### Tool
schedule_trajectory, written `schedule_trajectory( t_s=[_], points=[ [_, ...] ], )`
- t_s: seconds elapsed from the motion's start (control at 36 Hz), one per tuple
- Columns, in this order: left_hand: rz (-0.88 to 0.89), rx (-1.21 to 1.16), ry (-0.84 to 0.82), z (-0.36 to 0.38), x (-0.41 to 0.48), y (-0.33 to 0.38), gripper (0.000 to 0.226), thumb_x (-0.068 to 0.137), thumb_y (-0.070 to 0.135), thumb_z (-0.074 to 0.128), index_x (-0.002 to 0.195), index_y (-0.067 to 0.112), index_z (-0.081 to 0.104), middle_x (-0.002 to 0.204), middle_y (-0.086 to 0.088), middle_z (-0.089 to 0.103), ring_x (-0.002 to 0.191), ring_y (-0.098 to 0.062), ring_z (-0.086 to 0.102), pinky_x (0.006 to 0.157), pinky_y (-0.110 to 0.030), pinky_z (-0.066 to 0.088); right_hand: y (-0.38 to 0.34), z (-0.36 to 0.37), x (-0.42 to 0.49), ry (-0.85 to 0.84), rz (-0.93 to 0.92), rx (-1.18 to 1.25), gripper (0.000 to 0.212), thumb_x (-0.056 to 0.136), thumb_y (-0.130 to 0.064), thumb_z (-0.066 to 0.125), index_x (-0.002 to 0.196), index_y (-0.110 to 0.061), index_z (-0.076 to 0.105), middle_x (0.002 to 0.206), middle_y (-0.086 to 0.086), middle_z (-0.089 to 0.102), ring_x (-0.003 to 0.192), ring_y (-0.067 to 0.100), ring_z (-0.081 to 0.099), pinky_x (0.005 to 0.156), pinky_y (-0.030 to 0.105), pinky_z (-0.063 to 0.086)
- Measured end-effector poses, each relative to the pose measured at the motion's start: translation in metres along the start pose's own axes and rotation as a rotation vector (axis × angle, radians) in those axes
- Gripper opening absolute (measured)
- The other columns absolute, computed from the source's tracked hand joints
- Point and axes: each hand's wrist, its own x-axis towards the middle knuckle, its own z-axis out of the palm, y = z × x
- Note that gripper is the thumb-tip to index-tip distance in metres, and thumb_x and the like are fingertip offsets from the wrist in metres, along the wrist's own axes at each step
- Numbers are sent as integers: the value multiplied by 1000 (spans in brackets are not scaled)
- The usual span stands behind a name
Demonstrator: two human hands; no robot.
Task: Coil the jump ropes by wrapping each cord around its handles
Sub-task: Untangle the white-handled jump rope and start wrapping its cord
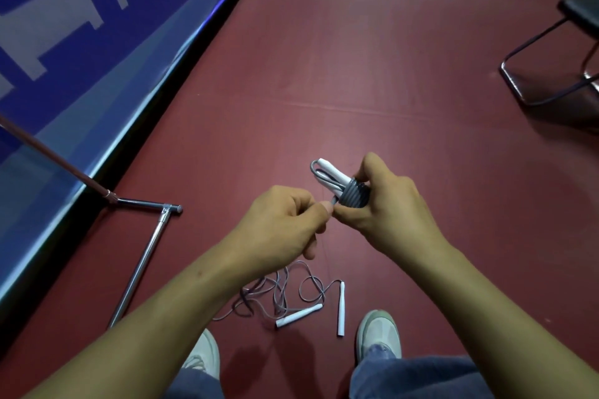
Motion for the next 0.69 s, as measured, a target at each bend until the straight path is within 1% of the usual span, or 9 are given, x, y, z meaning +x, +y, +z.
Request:
schedule_trajectory(
  t_s=[0.06, 0.17, 0.31, 0.36, 0.44, 0.5, 0.58, 0.64, 0.69],
  points=[
    [-31, -70, -11, 2, -2, 1, 35, 102, 29, 55, 73, 12, 64, 50, -4, 62, 36, -11, 39, 42, -19, 32, -2, 0, -1, 45, 4, -8, 50, 75, -44, 80, 92, -24, 38, 73, -3, 59, 69, 35, 51, 54, 37, 39],
    [-202, -514, -85, 3, -4, 5, 34, 102, 19, 48, 75, 3, 60, 47, -12, 50, 32, -13, 27, 38, -14, 22, -5, -1, -3, 146, -28, -13, 49, 75, -42, 80, 92, -22, 38, 69, -3, 55, 68, 38, 47, 53, 38, 37],
    [-424, -782, -256, 4, -7, 6, 37, 99, 26, 42, 64, 14, 48, 45, -4, 37, 30, -9, 20, 34, -11, 15, -6, 0, -4, 212, -58, -21, 54, 73, -42, 83, 91, -18, 38, 65, -2, 54, 67, 42, 48, 53, 41, 41],
    [-422, -690, -268, 4, -8, 8, 40, 101, 34, 41, 64, 19, 42, 44, -2, 31, 32, -10, 16, 35, -11, 12, -4, 0, -4, 228, -66, -20, 55, 73, -42, 83, 90, -18, 37, 62, -2, 50, 64, 41, 44, 52, 41, 38],
    [-278, -294, -205, 6, -9, 6, 48, 96, 48, 57, 62, 22, 36, 45, -2, 31, 37, -15, 17, 41, -17, 17, -1, 0, -4, 241, -88, -4, 53, 73, -39, 81, 87, -21, 33, 56, -3, 45, 59, 36, 38, 49, 39, 35],
    [-222, -117, -161, 8, -8, 1, 50, 96, 49, 60, 62, 21, 37, 45, -1, 35, 39, -16, 23, 44, -21, 21, 1, 1, -5, 244, -103, -9, 53, 73, -39, 79, 86, -25, 30, 56, -3, 44, 56, 32, 36, 49, 39, 36],
    [-222, -93, -75, 8, -8, -3, 47, 101, 50, 50, 69, 16, 46, 43, -1, 43, 37, -18, 31, 44, -22, 25, 2, 1, -5, 260, -108, -24, 53, 73, -38, 79, 85, -27, 28, 57, -2, 45, 59, 35, 34, 49, 40, 40],
    [-187, -94, -25, 9, -8, -2, 35, 104, 47, 46, 87, 17, 55, 44, 3, 47, 36, -18, 37, 44, -24, 28, 1, 1, -4, 271, -107, -24, 53, 73, -38, 78, 85, -26, 28, 57, -2, 44, 60, 36, 34, 49, 41, 41],
    [-120, -80, 18, 11, -9, 0, 24, 105, 41, 44, 97, 20, 53, 45, 5, 49, 35, -13, 41, 44, -24, 30, 0, 1, -3, 274, -106, -25, 53, 73, -39, 78, 85, -26, 28, 57, -1, 45, 60, 36, 35, 49, 42, 41]
  ],
)
